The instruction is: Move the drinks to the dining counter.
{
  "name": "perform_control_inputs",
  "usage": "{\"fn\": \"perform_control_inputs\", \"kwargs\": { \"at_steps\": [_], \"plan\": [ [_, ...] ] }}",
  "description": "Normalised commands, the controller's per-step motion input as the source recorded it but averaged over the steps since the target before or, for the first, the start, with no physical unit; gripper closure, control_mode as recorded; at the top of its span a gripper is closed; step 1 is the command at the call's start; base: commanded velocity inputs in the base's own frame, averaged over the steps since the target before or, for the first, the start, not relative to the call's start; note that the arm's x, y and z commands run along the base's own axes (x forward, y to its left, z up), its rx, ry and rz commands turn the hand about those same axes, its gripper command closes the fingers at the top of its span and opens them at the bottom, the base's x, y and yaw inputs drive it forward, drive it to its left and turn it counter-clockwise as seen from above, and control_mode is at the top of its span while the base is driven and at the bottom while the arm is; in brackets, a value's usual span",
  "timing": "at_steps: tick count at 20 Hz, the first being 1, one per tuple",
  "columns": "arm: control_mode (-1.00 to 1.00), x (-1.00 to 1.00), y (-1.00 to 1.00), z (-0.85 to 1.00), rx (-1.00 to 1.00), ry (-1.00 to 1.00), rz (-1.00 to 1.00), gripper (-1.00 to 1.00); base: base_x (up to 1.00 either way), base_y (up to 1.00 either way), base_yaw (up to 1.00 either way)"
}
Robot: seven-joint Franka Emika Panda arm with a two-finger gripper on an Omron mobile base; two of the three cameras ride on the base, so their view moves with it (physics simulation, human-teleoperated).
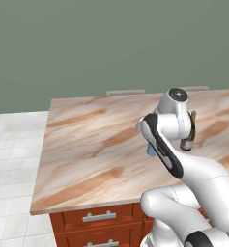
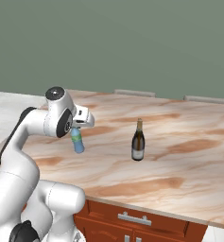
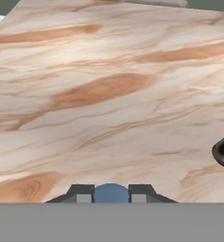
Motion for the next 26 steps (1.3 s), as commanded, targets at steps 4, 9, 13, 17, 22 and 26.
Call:
{"fn": "perform_control_inputs", "kwargs": {
  "at_steps": [4,9,13,17,22,26],
  "plan": [
    [-1.00,0.18,0.00,-0.17,0.00,0.00,0.00,1.00,0.00,0.00,0.00],
    [-1.00,0.14,0.00,-0.22,0.00,0.00,0.00,1.00,0.00,0.00,0.00],
    [-1.00,0.13,0.00,-0.22,0.00,0.00,0.00,1.00,0.00,0.00,0.00],
    [-1.00,0.18,0.00,-0.27,0.00,0.00,0.00,1.00,0.00,0.00,0.00],
    [-1.00,0.20,0.00,-0.30,0.00,0.00,0.00,1.00,0.00,0.00,0.00],
    [-1.00,0.16,0.00,-0.30,0.00,0.00,0.00,1.00,0.00,0.00,0.00]
  ]
}}
